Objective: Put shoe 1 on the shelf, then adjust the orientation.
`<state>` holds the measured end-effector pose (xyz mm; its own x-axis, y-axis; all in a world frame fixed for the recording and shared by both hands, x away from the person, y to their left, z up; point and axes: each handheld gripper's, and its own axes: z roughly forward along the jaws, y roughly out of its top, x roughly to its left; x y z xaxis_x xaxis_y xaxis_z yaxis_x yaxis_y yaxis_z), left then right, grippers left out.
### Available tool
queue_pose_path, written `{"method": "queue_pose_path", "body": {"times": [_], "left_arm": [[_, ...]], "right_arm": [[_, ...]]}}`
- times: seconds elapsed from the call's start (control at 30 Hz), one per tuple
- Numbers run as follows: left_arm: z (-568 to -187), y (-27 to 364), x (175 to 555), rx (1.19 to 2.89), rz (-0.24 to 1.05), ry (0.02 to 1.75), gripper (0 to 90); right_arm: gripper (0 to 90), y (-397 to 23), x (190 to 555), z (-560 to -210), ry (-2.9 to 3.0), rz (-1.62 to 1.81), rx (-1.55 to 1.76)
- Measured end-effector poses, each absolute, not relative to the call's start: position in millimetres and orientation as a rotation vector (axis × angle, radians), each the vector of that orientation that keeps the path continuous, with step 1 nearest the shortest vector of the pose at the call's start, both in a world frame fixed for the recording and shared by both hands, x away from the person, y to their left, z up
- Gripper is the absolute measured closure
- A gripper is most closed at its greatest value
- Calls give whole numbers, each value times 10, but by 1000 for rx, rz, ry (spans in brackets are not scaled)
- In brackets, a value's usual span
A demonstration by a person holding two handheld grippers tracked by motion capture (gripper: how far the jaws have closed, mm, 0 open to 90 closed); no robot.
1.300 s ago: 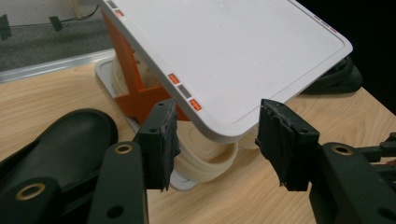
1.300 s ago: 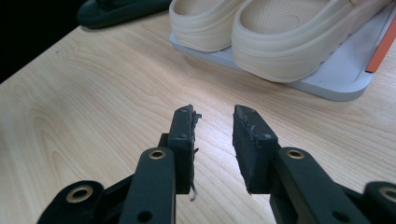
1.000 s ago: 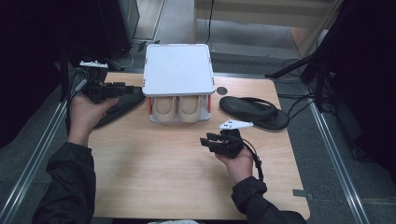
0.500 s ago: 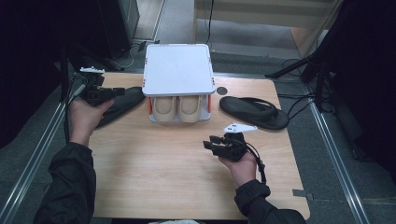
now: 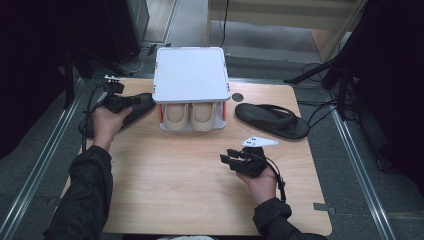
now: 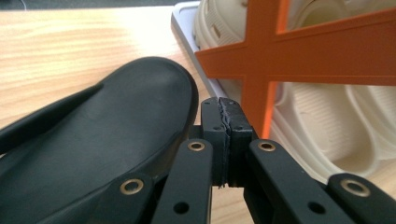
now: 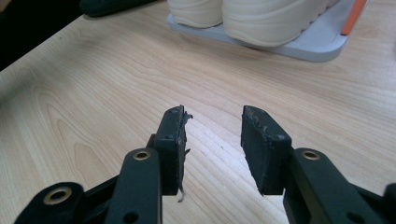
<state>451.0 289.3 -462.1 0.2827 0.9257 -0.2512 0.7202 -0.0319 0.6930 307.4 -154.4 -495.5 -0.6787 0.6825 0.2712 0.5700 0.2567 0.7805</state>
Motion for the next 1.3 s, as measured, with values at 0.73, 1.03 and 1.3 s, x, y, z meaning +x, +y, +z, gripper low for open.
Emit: {"method": "queue_pose_path", "body": {"times": [0.73,1.03,1.3], "left_arm": [[-5094,2931,4808,1826,337,1608,899],[-5095,2916,4783,1842,337,1597,899],[-5092,2898,4708,1847,306,1590,899]], "right_arm": [[609,-1585,3010,-5026,2401,1383,1230],[610,-1592,3015,-5018,2404,1384,1228],[615,-1605,3057,-5009,2397,1399,1224]]}}
